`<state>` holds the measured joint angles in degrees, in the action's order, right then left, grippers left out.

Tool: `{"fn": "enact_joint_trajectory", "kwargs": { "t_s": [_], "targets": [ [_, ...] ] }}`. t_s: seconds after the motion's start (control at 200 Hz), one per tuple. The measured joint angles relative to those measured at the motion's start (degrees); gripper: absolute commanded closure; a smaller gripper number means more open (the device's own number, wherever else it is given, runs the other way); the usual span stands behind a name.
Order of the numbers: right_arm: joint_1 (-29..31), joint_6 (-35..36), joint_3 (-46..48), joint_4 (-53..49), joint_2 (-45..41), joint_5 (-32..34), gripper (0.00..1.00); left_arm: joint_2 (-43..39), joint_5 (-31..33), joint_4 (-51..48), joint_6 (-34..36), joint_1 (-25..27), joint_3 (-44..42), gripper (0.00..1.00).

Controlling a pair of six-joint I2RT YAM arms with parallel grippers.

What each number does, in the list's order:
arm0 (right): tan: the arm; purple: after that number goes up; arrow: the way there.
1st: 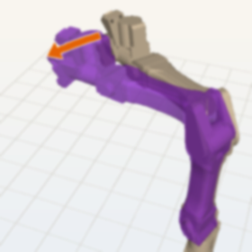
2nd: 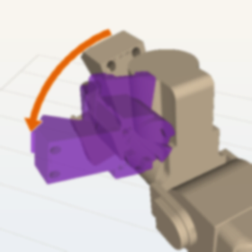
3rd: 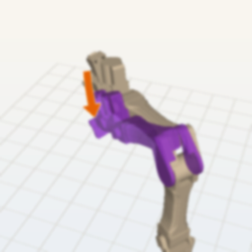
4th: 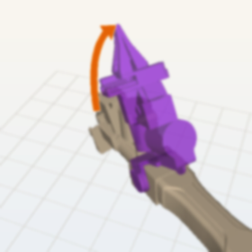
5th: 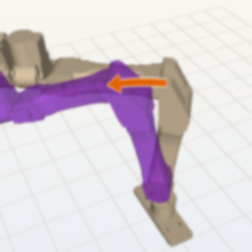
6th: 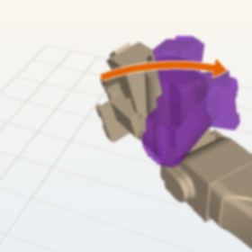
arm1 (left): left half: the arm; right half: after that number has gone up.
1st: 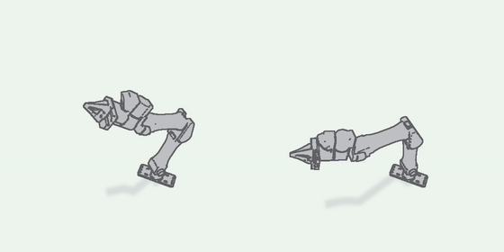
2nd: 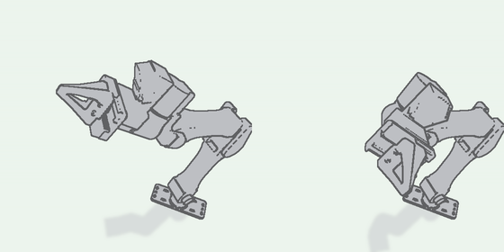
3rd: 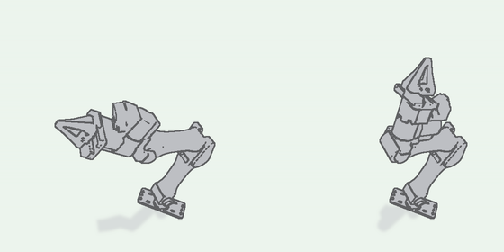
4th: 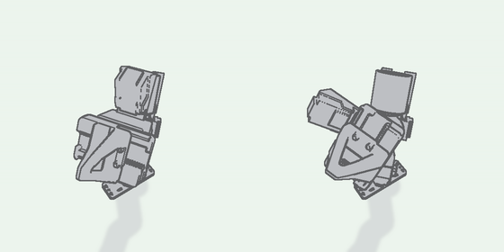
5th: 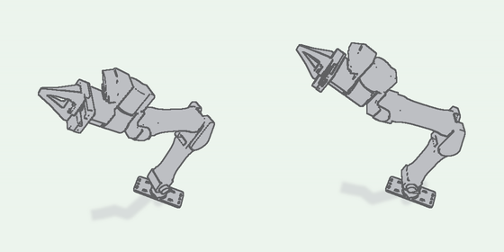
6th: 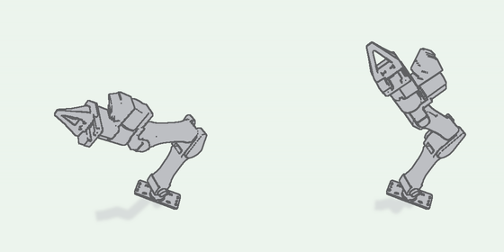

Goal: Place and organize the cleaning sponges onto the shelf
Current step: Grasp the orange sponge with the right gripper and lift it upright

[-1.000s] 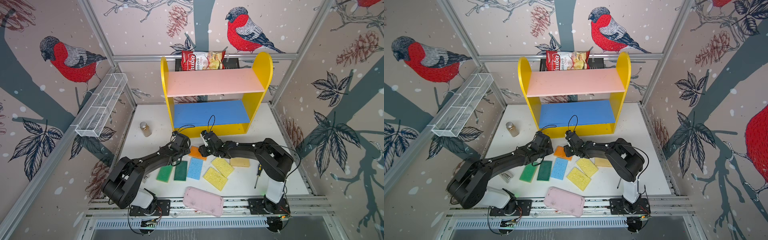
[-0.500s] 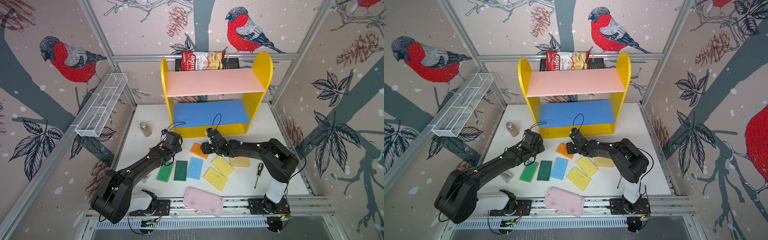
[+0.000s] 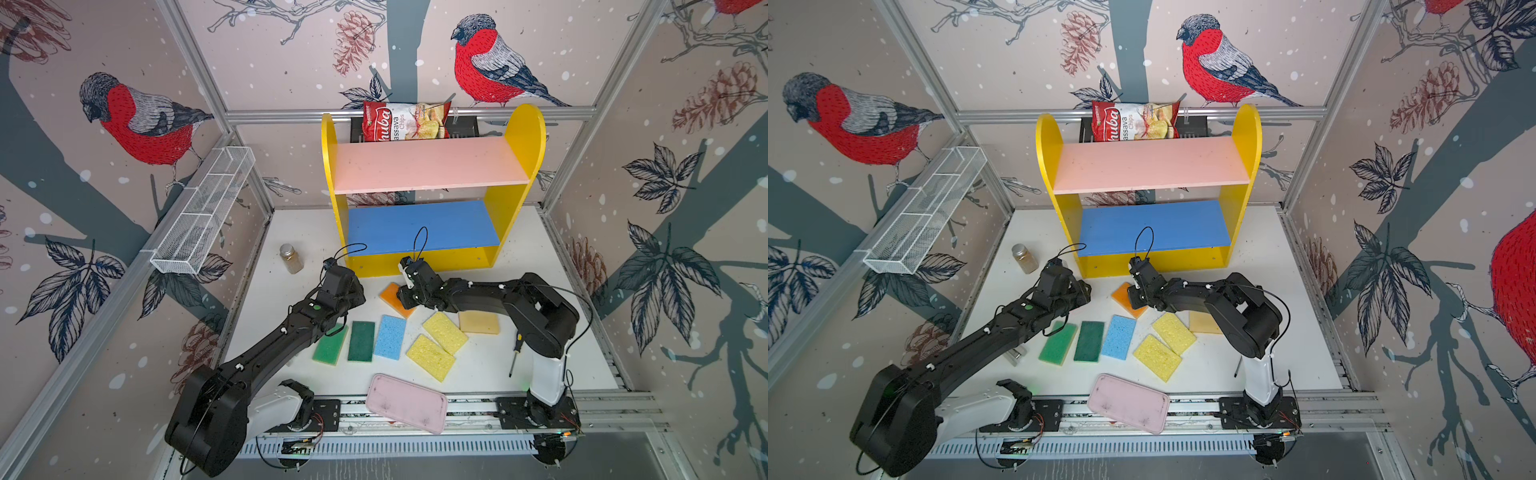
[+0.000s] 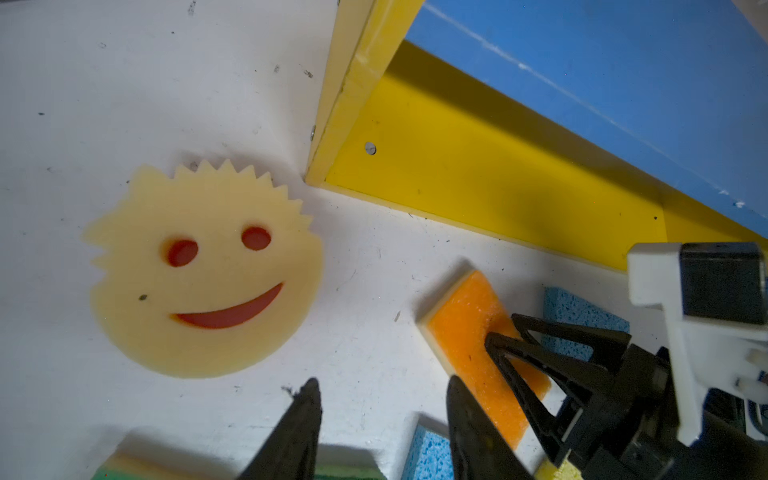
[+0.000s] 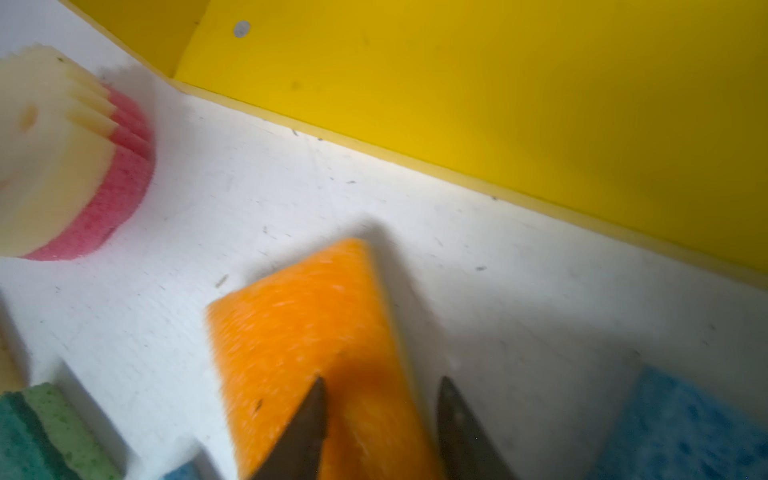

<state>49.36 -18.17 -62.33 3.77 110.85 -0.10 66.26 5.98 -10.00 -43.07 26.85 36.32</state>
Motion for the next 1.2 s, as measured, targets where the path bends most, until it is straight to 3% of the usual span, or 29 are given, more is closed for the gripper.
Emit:
{"fn": "enact_joint_trajectory", "kwargs": {
  "t_s": [0.1,0.19,0.455,0.635,0.87,1.005,1.2],
  "targets": [
    [0.07,-0.07,0.09,0.50,0.17,0.00,0.86,-0.02,-0.55,0.55,-0.26,0.00,-1.05,0.51],
    [0.09,-0.83,0.85,1.29,-0.35,0.00,0.91,-0.02,-1.66,1.05,-0.52,0.00,-1.60,0.51],
    [0.20,-4.70,4.28,2.51,-5.99,1.14,0.97,0.22,-5.57,5.99,-1.46,1.40,-3.48,0.62],
    [0.39,-7.80,5.35,5.62,-9.90,0.63,0.98,1.55,-8.24,10.05,-1.75,3.30,-3.69,0.40],
    [0.59,-12.37,5.25,8.59,-11.80,-4.74,0.98,3.37,-11.85,16.26,-3.21,4.00,-3.69,0.40],
    [0.70,-15.12,5.29,9.79,-13.14,-8.13,0.97,4.42,-13.40,19.30,-4.11,4.33,-3.52,0.51],
    [0.72,-16.79,5.90,10.71,-14.01,-9.79,0.92,5.79,-14.80,21.55,-4.92,4.33,-2.38,0.94]
  ]
}}
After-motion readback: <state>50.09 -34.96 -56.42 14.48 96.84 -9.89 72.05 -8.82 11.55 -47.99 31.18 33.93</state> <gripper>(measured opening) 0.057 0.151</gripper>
